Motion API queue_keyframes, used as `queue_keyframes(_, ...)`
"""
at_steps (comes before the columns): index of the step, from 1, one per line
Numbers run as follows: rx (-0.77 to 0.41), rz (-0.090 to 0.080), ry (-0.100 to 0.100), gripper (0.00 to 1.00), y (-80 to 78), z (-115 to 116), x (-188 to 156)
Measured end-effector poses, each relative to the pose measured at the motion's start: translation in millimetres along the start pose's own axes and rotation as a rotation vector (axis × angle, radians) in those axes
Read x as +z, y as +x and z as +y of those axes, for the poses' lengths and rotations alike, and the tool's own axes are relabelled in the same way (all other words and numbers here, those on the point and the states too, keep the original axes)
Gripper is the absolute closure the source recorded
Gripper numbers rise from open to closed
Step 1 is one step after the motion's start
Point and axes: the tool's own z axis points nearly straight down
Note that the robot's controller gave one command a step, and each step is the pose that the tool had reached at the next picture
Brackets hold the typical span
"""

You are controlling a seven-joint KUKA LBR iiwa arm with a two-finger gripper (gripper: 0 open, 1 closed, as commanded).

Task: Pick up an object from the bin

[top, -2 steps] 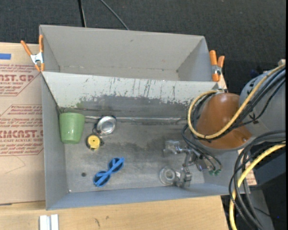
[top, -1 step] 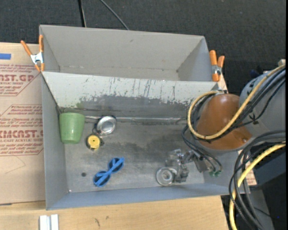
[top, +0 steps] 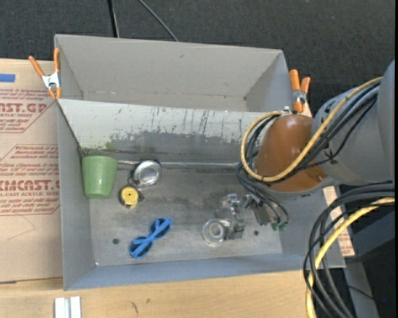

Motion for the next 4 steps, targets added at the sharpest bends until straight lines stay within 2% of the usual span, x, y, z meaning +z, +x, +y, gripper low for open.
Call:
queue_keyframes(1,-0.531,0.0,0.001,1.0,-28.4,-17.7,0.3)
queue_keyframes(2,-0.529,0.001,0.0,0.0,-28.0,-17.2,0.5)
queue_keyframes(3,-0.742,-0.011,0.005,0.0,31.9,-23.2,-1.5)
queue_keyframes(4,-0.741,-0.007,0.004,1.0,32.5,-23.3,-1.3)
